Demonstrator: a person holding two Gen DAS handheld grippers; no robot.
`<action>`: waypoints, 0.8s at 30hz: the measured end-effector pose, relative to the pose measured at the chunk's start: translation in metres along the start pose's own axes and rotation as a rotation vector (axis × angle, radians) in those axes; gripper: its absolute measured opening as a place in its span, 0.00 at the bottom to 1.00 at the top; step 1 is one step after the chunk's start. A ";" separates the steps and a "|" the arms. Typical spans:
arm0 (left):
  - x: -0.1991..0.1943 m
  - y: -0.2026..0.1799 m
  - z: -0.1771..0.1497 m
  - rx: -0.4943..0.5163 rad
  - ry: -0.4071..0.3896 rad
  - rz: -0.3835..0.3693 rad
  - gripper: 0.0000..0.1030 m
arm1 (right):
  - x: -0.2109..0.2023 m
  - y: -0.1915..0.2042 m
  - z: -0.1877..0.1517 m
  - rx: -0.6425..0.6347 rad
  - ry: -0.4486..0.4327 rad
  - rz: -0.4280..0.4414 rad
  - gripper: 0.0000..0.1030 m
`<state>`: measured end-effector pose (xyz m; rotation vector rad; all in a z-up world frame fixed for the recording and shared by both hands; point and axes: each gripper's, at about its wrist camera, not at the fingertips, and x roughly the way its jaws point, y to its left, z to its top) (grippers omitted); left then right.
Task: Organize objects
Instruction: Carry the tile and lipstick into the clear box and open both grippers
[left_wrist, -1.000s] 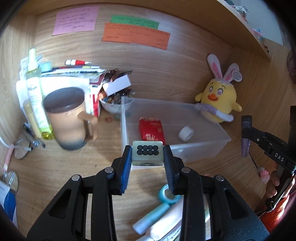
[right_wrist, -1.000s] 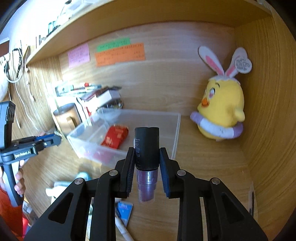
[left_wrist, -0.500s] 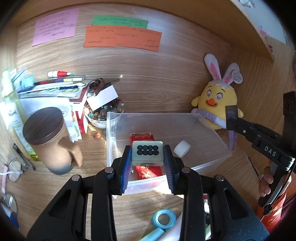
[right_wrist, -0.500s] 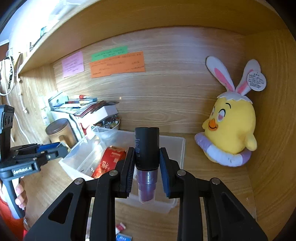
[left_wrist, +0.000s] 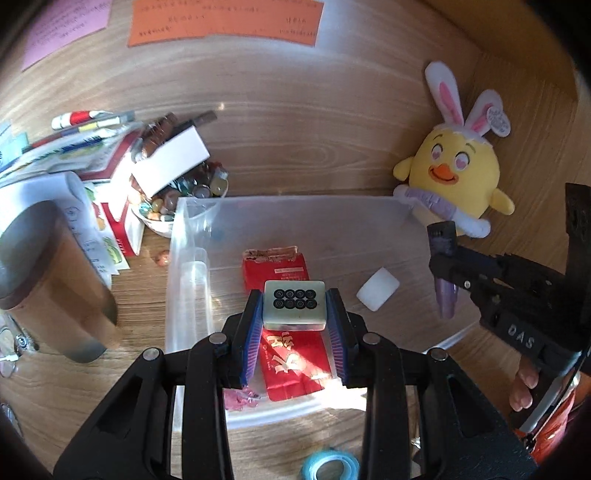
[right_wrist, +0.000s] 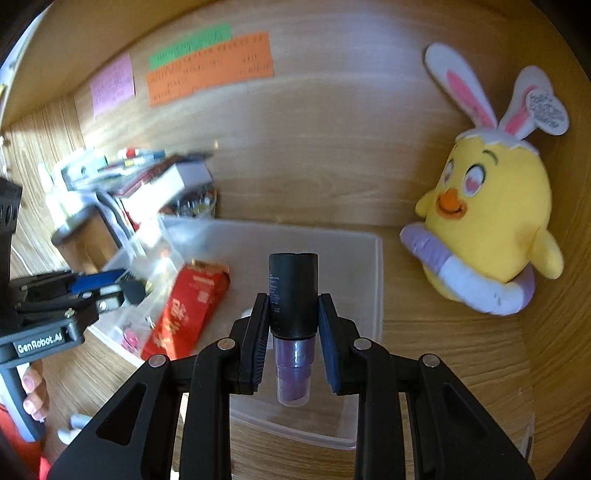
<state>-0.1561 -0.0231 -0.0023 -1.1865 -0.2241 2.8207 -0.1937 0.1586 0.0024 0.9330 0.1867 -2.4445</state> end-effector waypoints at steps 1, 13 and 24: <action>0.004 0.000 0.000 0.002 0.009 0.002 0.32 | 0.003 0.001 -0.002 -0.012 0.012 -0.006 0.23; 0.014 -0.007 -0.002 0.038 0.026 0.040 0.32 | 0.017 0.013 -0.009 -0.066 0.076 -0.004 0.23; -0.008 -0.009 -0.004 0.038 -0.012 0.030 0.46 | 0.012 0.018 -0.010 -0.082 0.078 -0.002 0.30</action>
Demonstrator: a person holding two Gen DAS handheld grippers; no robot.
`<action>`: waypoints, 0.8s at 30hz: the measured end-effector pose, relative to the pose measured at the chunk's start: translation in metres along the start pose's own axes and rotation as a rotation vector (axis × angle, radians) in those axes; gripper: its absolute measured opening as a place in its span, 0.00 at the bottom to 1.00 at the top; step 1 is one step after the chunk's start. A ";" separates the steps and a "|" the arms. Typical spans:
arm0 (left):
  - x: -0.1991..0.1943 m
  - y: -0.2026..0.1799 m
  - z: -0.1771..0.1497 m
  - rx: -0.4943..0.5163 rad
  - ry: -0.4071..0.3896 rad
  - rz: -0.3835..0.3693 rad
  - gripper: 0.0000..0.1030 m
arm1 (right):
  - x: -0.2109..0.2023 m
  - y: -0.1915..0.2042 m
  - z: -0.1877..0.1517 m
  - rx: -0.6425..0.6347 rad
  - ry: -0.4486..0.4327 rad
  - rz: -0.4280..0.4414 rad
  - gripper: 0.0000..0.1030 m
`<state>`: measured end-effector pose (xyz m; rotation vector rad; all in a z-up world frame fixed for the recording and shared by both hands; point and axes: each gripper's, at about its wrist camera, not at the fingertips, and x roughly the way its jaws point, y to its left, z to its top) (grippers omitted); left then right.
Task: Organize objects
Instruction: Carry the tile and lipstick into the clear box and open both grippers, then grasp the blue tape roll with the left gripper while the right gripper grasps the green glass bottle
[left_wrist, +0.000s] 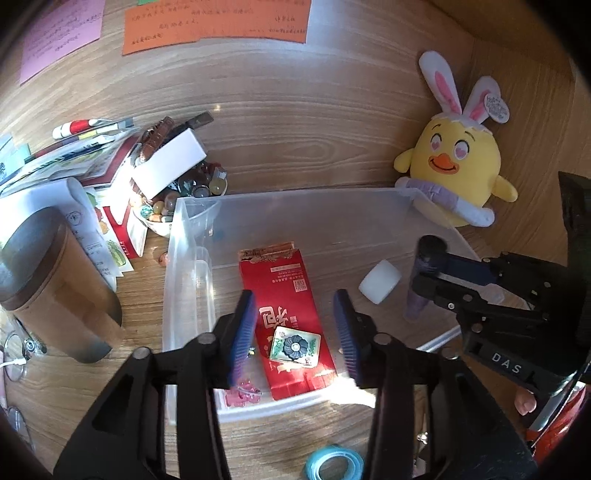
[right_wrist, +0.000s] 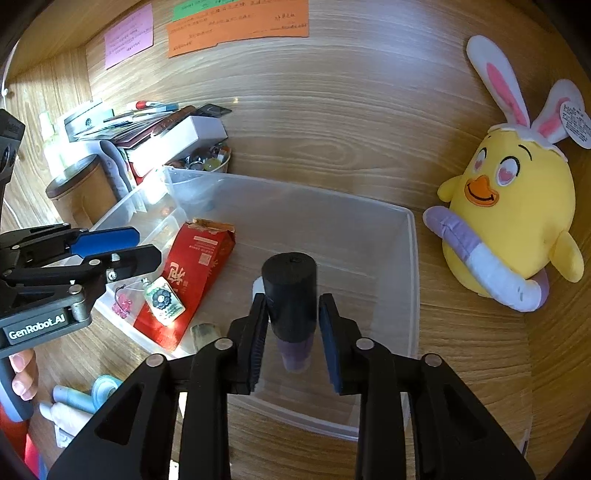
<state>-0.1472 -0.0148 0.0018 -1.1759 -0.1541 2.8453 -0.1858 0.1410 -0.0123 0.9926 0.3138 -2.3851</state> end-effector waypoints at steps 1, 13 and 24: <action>-0.003 0.000 -0.001 -0.002 -0.006 -0.001 0.49 | -0.003 0.000 0.000 0.001 -0.005 -0.002 0.32; -0.050 0.006 -0.018 -0.013 -0.079 0.000 0.83 | -0.053 0.001 -0.014 -0.003 -0.087 0.024 0.55; -0.060 0.007 -0.054 -0.001 -0.031 0.000 0.86 | -0.076 0.006 -0.063 -0.015 -0.065 0.048 0.65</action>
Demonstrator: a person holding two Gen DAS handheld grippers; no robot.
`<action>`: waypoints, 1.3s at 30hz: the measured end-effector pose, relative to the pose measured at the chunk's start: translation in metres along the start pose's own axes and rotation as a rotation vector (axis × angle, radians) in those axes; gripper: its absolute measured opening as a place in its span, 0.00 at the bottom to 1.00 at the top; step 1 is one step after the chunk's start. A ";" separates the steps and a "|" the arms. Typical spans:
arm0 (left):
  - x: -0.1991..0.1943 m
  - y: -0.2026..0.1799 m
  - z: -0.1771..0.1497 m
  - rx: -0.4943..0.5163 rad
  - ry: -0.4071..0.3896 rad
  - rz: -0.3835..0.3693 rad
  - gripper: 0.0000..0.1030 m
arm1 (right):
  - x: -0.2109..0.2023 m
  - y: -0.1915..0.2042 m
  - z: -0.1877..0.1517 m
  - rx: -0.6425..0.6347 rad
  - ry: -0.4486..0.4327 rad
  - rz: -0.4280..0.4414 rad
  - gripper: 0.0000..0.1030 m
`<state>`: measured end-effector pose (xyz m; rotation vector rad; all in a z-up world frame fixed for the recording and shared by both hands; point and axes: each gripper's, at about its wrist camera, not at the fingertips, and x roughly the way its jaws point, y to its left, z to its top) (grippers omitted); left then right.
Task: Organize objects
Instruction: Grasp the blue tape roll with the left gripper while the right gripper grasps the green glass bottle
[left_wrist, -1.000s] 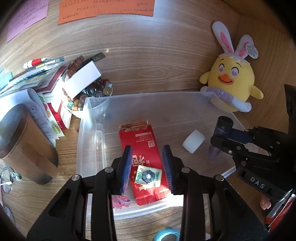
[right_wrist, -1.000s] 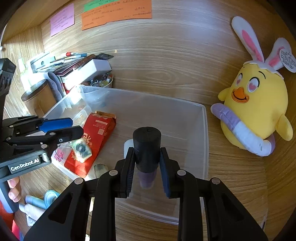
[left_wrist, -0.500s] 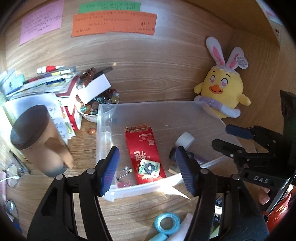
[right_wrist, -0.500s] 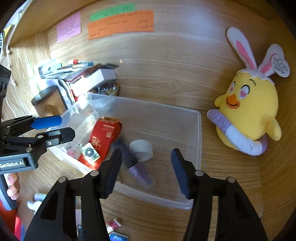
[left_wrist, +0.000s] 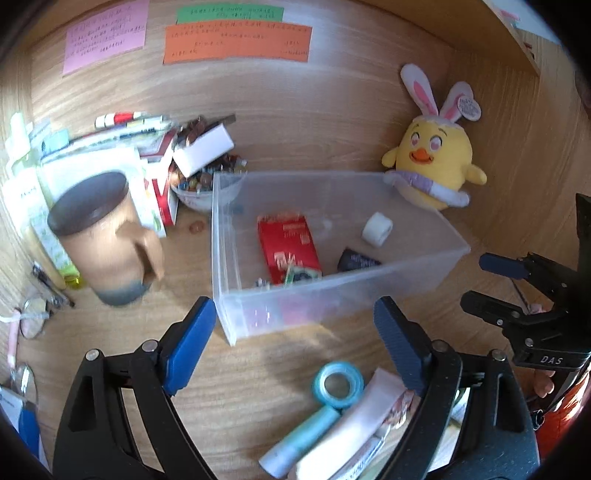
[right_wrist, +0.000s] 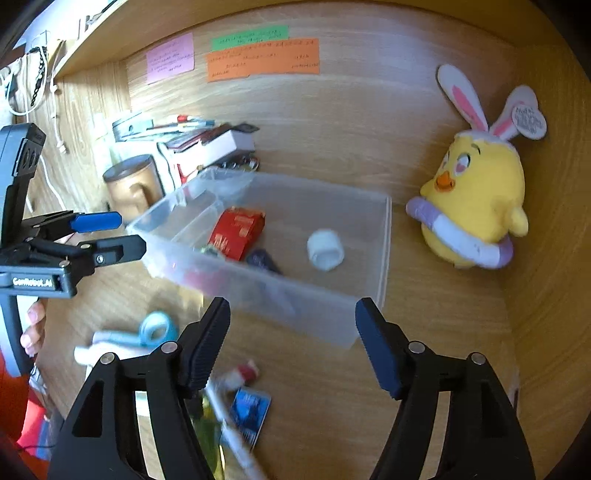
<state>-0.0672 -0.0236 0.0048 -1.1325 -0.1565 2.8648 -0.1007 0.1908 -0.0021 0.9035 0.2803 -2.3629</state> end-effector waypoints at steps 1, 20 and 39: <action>0.002 0.001 -0.005 -0.006 0.014 -0.004 0.86 | 0.000 0.000 -0.006 0.004 0.012 0.004 0.65; 0.030 -0.004 -0.049 -0.048 0.170 -0.039 0.86 | -0.025 0.035 -0.064 0.051 0.048 0.105 0.65; 0.041 -0.021 -0.052 -0.004 0.181 -0.056 0.59 | -0.010 0.054 -0.085 0.016 0.093 0.123 0.39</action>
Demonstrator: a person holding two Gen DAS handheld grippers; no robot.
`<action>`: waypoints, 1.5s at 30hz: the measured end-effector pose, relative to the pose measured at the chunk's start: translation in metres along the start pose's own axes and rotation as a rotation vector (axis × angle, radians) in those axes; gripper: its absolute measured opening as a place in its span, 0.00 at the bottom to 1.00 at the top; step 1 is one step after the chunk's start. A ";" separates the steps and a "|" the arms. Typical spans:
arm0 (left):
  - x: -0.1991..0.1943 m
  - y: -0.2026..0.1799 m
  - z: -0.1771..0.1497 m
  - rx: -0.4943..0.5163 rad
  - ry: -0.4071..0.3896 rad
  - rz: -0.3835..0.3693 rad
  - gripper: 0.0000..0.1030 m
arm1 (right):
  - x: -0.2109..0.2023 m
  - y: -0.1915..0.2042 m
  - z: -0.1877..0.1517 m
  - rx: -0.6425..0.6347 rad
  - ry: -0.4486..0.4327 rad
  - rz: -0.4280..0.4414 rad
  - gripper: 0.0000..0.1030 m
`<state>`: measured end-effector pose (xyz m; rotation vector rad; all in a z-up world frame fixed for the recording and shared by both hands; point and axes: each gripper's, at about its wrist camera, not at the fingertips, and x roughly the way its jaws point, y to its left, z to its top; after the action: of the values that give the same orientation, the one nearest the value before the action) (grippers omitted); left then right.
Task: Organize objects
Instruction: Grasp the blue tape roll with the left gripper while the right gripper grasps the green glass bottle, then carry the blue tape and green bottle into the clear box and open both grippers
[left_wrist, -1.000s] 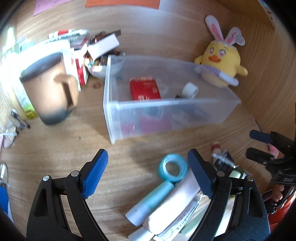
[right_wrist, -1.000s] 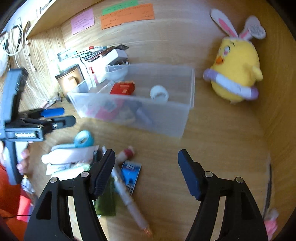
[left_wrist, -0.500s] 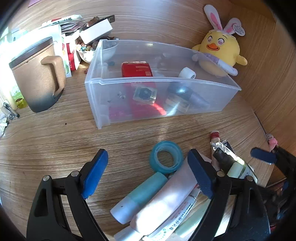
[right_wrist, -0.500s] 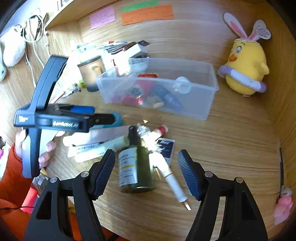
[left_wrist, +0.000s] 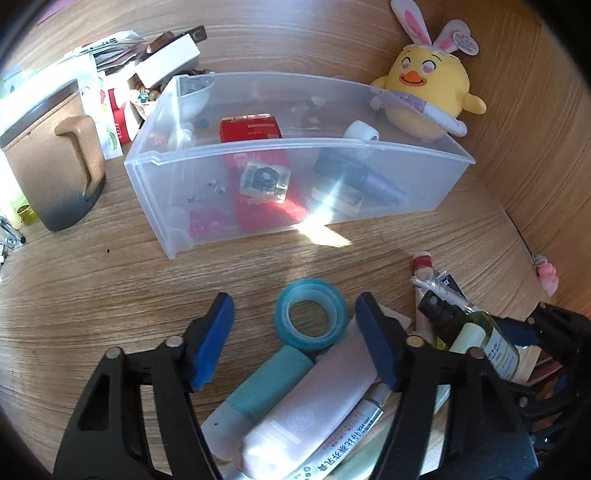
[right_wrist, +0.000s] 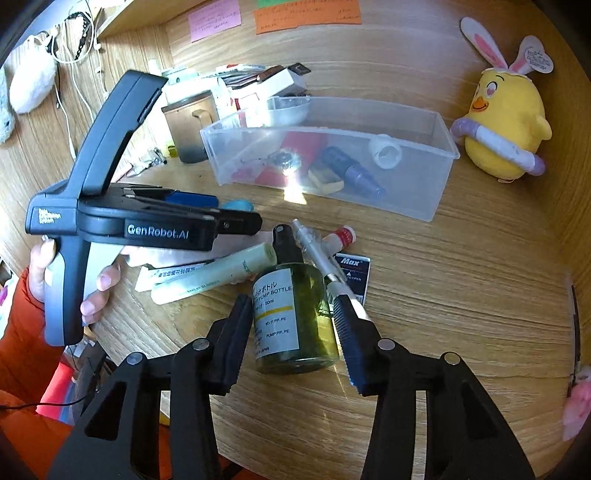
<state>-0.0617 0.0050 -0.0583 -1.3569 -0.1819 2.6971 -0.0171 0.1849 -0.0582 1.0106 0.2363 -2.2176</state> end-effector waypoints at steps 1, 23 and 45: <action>0.000 0.000 0.000 0.002 -0.001 0.000 0.54 | 0.001 0.000 0.000 -0.001 0.000 0.000 0.38; -0.026 -0.007 0.012 -0.003 -0.117 -0.017 0.38 | -0.028 -0.016 0.037 0.029 -0.153 -0.034 0.37; -0.069 -0.006 0.067 -0.004 -0.292 -0.018 0.38 | -0.026 -0.039 0.121 0.001 -0.272 -0.075 0.37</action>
<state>-0.0747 -0.0034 0.0371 -0.9503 -0.2240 2.8676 -0.1027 0.1770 0.0390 0.6992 0.1526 -2.3923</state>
